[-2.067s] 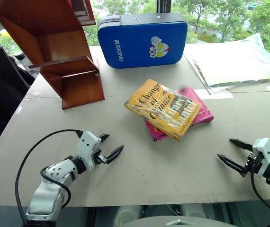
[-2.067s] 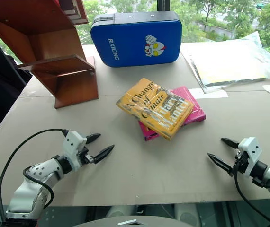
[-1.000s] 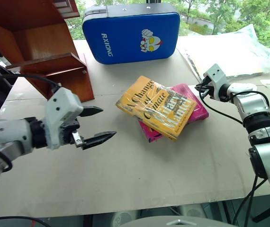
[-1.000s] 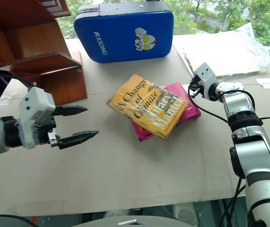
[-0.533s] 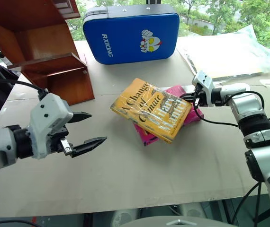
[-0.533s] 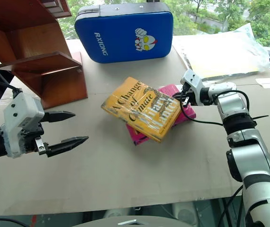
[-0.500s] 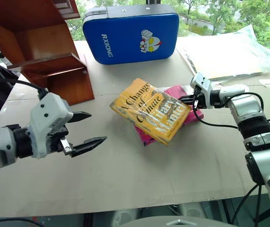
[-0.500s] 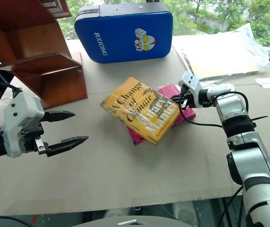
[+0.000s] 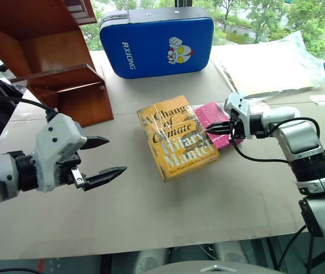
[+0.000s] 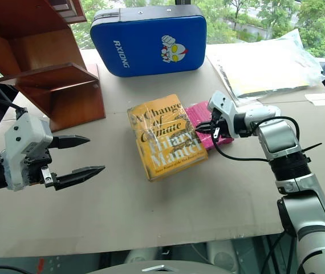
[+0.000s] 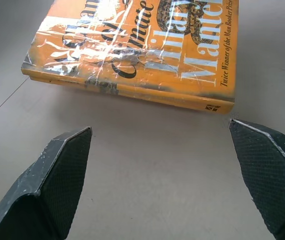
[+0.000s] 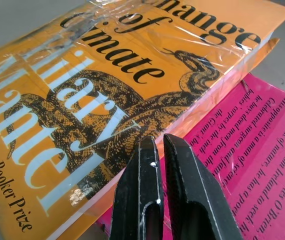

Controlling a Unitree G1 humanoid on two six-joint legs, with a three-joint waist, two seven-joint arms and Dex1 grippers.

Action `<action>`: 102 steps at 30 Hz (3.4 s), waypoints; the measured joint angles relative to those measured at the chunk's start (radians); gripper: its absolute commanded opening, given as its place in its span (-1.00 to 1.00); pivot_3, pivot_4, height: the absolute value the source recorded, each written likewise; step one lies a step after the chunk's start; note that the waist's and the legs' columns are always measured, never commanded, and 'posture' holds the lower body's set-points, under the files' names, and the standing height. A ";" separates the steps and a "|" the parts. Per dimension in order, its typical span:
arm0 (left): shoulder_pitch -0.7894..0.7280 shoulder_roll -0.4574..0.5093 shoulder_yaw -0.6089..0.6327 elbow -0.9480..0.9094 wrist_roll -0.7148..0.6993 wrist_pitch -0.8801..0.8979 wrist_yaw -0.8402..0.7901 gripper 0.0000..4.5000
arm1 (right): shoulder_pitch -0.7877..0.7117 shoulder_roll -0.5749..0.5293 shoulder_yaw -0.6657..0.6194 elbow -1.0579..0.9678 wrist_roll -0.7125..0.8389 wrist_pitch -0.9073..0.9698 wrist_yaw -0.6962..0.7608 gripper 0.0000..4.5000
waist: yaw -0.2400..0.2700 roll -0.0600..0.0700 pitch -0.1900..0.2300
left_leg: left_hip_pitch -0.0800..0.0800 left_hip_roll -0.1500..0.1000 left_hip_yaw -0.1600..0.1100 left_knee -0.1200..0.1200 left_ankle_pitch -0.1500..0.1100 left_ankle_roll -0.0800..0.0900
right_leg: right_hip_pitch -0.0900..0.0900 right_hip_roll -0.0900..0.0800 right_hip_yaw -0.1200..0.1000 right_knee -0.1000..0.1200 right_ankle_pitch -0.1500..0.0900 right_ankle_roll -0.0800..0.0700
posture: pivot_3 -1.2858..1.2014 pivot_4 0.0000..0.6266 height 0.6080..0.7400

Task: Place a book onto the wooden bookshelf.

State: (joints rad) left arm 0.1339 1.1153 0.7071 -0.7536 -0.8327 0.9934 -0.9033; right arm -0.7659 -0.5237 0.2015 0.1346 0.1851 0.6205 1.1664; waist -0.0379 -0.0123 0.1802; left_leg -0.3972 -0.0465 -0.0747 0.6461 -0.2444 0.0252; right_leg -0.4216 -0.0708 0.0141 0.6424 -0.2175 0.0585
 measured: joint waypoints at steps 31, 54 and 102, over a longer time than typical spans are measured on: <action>0.020 -0.001 -0.013 0.034 0.040 -0.040 -0.025 1.00 | 0.047 -0.007 0.042 0.002 0.002 -0.005 -0.124 -0.97 | -0.002 0.000 0.000 | 0.000 0.001 0.000 0.002 0.000 0.000 | 0.000 0.000 0.000 0.000 0.000 0.000 | 0.03 -0.52 1.00; 0.078 -0.293 -0.213 0.140 0.057 -0.009 0.143 1.00 | 0.342 -0.142 -0.273 -0.481 0.225 -0.005 -0.156 -0.19 | 0.027 0.000 0.000 | -0.002 0.002 -0.001 0.003 -0.001 0.002 | 0.001 -0.002 0.000 0.000 0.000 0.000 | 0.03 -0.52 1.00; -0.540 -0.645 -0.302 0.997 -0.230 0.428 0.158 -0.87 | 0.973 -0.298 -0.689 -0.873 0.592 0.027 -0.260 1.00 | 0.052 -0.005 -0.004 | 0.001 0.001 -0.005 0.009 -0.001 0.002 | 0.008 -0.002 -0.004 0.001 0.001 -0.001 | 0.03 -0.52 1.00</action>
State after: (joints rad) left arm -0.4056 0.4701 0.4049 0.2438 -1.0627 1.4212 -0.7451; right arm 0.2070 -0.8215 -0.4871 -0.7382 0.7766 0.6474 0.9068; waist 0.0140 -0.0177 0.1757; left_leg -0.3962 -0.0458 -0.0802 0.6555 -0.2450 0.0271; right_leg -0.4138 -0.0732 0.0103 0.6432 -0.2166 0.0578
